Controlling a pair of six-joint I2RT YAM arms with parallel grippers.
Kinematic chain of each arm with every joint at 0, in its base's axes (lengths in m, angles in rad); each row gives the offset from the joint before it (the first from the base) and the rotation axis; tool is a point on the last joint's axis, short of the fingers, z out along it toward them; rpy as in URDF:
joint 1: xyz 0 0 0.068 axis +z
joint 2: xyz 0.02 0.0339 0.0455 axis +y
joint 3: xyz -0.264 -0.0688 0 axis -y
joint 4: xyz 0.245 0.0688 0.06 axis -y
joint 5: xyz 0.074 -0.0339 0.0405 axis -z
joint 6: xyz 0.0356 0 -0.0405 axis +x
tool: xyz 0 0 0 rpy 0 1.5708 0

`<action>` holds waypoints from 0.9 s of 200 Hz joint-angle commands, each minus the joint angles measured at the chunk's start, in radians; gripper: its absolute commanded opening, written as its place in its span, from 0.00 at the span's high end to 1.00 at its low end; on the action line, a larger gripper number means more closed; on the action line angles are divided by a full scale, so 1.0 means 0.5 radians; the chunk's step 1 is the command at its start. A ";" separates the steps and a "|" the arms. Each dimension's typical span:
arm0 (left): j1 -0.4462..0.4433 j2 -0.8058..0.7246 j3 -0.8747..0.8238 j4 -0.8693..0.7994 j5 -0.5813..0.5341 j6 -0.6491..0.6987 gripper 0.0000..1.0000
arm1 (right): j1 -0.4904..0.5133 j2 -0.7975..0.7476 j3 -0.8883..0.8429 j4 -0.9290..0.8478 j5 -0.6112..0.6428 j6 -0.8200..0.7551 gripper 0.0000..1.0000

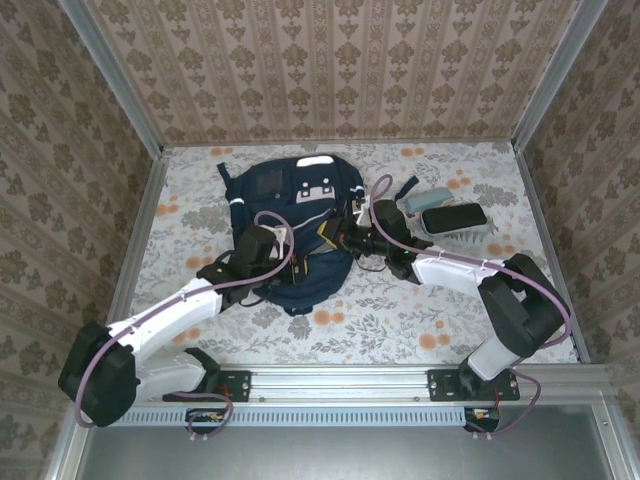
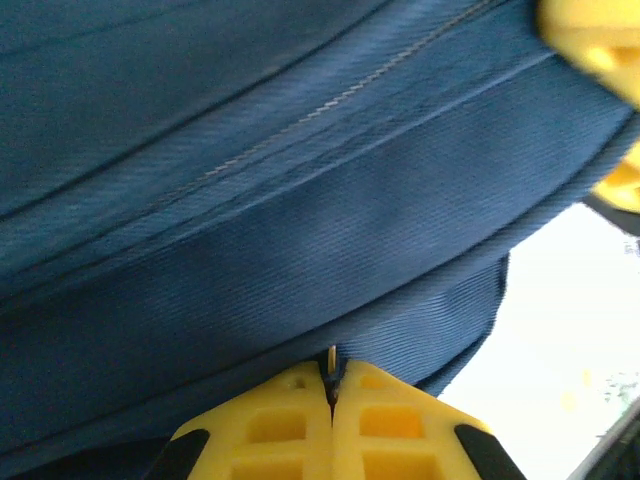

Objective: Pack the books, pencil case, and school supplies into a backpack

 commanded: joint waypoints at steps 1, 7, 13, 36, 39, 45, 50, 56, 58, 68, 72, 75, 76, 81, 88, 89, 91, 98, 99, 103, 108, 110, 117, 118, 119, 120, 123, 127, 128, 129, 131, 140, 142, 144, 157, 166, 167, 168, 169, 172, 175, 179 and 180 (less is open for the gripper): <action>0.019 -0.041 0.044 -0.300 -0.318 0.110 1.00 | -0.027 -0.206 0.019 0.049 0.067 -0.110 0.95; 0.023 -0.043 0.044 -0.340 -0.354 0.117 1.00 | -0.032 -0.233 0.006 0.031 0.083 -0.125 0.95; 0.030 -0.044 0.044 -0.373 -0.385 0.124 1.00 | -0.041 -0.254 -0.005 0.009 0.098 -0.136 0.96; 0.086 -0.072 0.050 -0.478 -0.437 0.183 1.00 | -0.063 -0.326 -0.045 -0.053 0.119 -0.162 0.96; 0.097 -0.079 0.050 -0.485 -0.436 0.190 1.00 | -0.066 -0.335 -0.048 -0.061 0.119 -0.164 0.97; 0.127 -0.091 0.053 -0.501 -0.432 0.209 1.00 | -0.074 -0.345 -0.051 -0.081 0.119 -0.167 0.97; 0.153 -0.098 0.056 -0.513 -0.420 0.222 1.00 | -0.080 -0.354 -0.057 -0.095 0.115 -0.171 0.97; 0.183 -0.105 0.061 -0.529 -0.410 0.239 1.00 | -0.087 -0.356 -0.063 -0.108 0.113 -0.173 0.97; 0.193 -0.106 0.062 -0.537 -0.406 0.240 1.00 | -0.090 -0.356 -0.064 -0.113 0.113 -0.176 0.97; 0.236 -0.109 0.073 -0.568 -0.405 0.268 1.00 | -0.102 -0.356 -0.070 -0.131 0.108 -0.186 0.97; 0.251 -0.109 0.075 -0.580 -0.407 0.275 1.00 | -0.106 -0.356 -0.068 -0.144 0.106 -0.190 0.97; 0.264 -0.108 0.078 -0.588 -0.407 0.285 1.00 | -0.110 -0.402 -0.069 -0.153 0.106 -0.194 0.97; 0.267 -0.108 0.078 -0.589 -0.407 0.288 1.00 | -0.111 -0.410 -0.070 -0.156 0.106 -0.195 0.97; 0.284 -0.110 0.081 -0.602 -0.409 0.297 1.00 | -0.119 -0.423 -0.070 -0.172 0.106 -0.200 0.97; 0.313 -0.109 0.081 -0.609 -0.409 0.310 1.00 | -0.127 -0.428 -0.071 -0.191 0.103 -0.205 0.97; 0.316 -0.109 0.081 -0.609 -0.409 0.311 1.00 | -0.129 -0.429 -0.070 -0.192 0.103 -0.207 0.97; 0.325 -0.109 0.082 -0.610 -0.410 0.314 1.00 | -0.132 -0.430 -0.070 -0.198 0.103 -0.208 0.97; 0.347 -0.109 0.083 -0.606 -0.403 0.326 1.00 | -0.142 -0.428 -0.070 -0.207 0.100 -0.212 0.97; 0.350 -0.109 0.084 -0.604 -0.400 0.327 1.00 | -0.142 -0.428 -0.070 -0.209 0.100 -0.212 0.97; 0.361 -0.109 0.084 -0.598 -0.386 0.333 1.00 | -0.148 -0.426 -0.073 -0.213 0.098 -0.212 0.97; 0.371 -0.108 0.089 -0.589 -0.364 0.348 1.00 | -0.151 -0.422 -0.073 -0.216 0.099 -0.212 0.97; 0.372 -0.109 0.092 -0.581 -0.351 0.355 1.00 | -0.152 -0.419 -0.073 -0.216 0.095 -0.210 0.96; 0.370 -0.111 0.102 -0.557 -0.302 0.384 1.00 | -0.152 -0.408 -0.071 -0.214 0.087 -0.210 0.95; 0.371 -0.112 0.102 -0.555 -0.292 0.388 1.00 | -0.152 -0.405 -0.070 -0.212 0.086 -0.211 0.95; 0.372 -0.113 0.102 -0.549 -0.282 0.393 1.00 | -0.152 -0.402 -0.070 -0.212 0.081 -0.210 0.95; 0.370 -0.114 0.104 -0.545 -0.271 0.397 1.00 | -0.151 -0.401 -0.070 -0.210 0.080 -0.211 0.95; 0.369 -0.117 0.105 -0.527 -0.237 0.409 1.00 | -0.151 -0.393 -0.067 -0.204 0.070 -0.209 0.94; 0.369 -0.125 0.106 -0.502 -0.194 0.421 1.00 | -0.150 -0.385 -0.067 -0.193 0.055 -0.202 0.92; 0.367 -0.126 0.106 -0.495 -0.182 0.425 1.00 | -0.150 -0.385 -0.067 -0.191 0.052 -0.203 0.91; 0.367 -0.126 0.106 -0.489 -0.170 0.431 1.00 | -0.149 -0.384 -0.067 -0.187 0.050 -0.201 0.90; 0.364 -0.133 0.103 -0.475 -0.148 0.438 1.00 | -0.149 -0.384 -0.068 -0.179 0.042 -0.196 0.89; 0.352 -0.155 0.096 -0.417 -0.080 0.452 1.00 | -0.141 -0.332 -0.084 -0.128 0.024 -0.163 0.79; 0.348 -0.163 0.094 -0.407 -0.067 0.454 1.00 | -0.135 -0.323 -0.089 -0.116 0.024 -0.152 0.76; 0.345 -0.168 0.093 -0.396 -0.054 0.458 1.00 | -0.132 -0.317 -0.094 -0.100 0.024 -0.143 0.74; 0.325 -0.199 0.093 -0.353 0.000 0.466 1.00 | -0.092 -0.290 -0.126 -0.020 0.048 -0.101 0.62; 0.311 -0.217 0.095 -0.335 0.026 0.470 1.00 | -0.056 -0.275 -0.134 -0.008 0.088 -0.083 0.53; 0.309 -0.218 0.096 -0.335 0.027 0.471 1.00 | -0.052 -0.275 -0.136 -0.008 0.092 -0.081 0.52; 0.307 -0.220 0.093 -0.334 0.029 0.468 1.00 | -0.048 -0.273 -0.135 -0.008 0.098 -0.081 0.51; 0.306 -0.223 0.095 -0.331 0.032 0.470 1.00 | -0.045 -0.270 -0.135 -0.010 0.102 -0.079 0.50; 0.300 -0.227 0.096 -0.325 0.039 0.472 1.00 | -0.031 -0.266 -0.132 -0.011 0.119 -0.074 0.47; 0.295 -0.233 0.096 -0.323 0.043 0.474 1.00 | -0.015 -0.258 -0.130 -0.013 0.133 -0.069 0.44; 0.288 -0.235 0.096 -0.318 0.052 0.475 1.00 | 0.006 -0.253 -0.127 -0.015 0.153 -0.067 0.42; 0.287 -0.238 0.096 -0.317 0.052 0.474 1.00 | 0.011 -0.248 -0.126 -0.016 0.159 -0.066 0.42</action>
